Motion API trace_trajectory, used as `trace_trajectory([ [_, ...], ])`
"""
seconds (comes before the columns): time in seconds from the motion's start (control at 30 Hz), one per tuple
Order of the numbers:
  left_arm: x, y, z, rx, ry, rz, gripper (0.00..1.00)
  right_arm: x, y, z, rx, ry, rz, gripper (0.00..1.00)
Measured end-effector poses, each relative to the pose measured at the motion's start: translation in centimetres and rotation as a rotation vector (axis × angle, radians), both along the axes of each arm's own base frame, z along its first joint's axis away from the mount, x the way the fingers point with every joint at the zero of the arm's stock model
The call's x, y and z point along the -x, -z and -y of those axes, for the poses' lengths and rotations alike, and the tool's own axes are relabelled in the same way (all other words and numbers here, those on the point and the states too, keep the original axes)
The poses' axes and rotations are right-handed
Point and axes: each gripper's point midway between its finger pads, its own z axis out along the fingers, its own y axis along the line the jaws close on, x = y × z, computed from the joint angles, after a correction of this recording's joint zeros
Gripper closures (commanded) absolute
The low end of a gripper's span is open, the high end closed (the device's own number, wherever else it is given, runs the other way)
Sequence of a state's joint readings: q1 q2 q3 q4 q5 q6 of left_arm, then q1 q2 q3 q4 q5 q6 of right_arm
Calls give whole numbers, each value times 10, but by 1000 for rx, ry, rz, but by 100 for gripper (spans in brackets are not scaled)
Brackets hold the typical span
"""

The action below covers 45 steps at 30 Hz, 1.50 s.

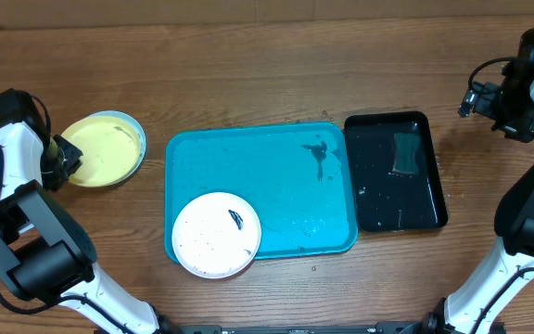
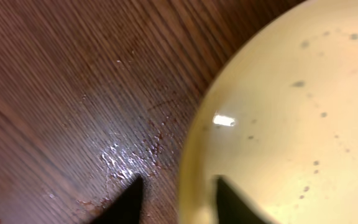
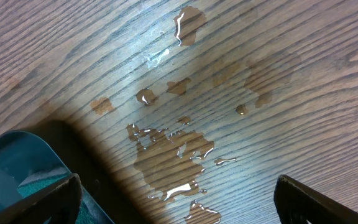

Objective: Clean dirty plates on tray and stack at the side
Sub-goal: 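Carry the yellow-green plate left and set it on the table, then release the yellow plate and move left gripper to the white plate rim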

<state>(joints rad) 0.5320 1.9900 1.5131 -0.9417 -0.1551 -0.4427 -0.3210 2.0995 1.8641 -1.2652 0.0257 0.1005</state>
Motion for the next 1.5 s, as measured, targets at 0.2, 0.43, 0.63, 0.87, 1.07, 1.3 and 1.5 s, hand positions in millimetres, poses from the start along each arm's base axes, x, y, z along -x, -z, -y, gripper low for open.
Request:
trace_trajectory([
  [0.2, -7, 2, 29, 158, 78, 45, 0, 0, 0, 0, 0, 0, 0, 0],
  [0.43, -6, -35, 52, 263, 92, 72, 0, 0, 0, 0, 0, 0, 0, 0],
  [0.63, 26, -119, 94, 245, 148, 136, 0, 0, 0, 0, 0, 0, 1, 0],
  [0.87, 66, -190, 151, 208, 273, 224, 96, 0, 0, 0, 0, 0, 0, 0],
  [1.07, 93, -190, 202, 284, 403, 119, 96, 0, 0, 0, 0, 1, 1, 0],
  [1.3, 105, -157, 252, 336, 583, -5, 84, 0, 0, 0, 0, 0, 0, 0],
  [1.5, 127, -111, 278, 372, 666, -138, 46, 0, 0, 0, -1, 0, 0, 0],
])
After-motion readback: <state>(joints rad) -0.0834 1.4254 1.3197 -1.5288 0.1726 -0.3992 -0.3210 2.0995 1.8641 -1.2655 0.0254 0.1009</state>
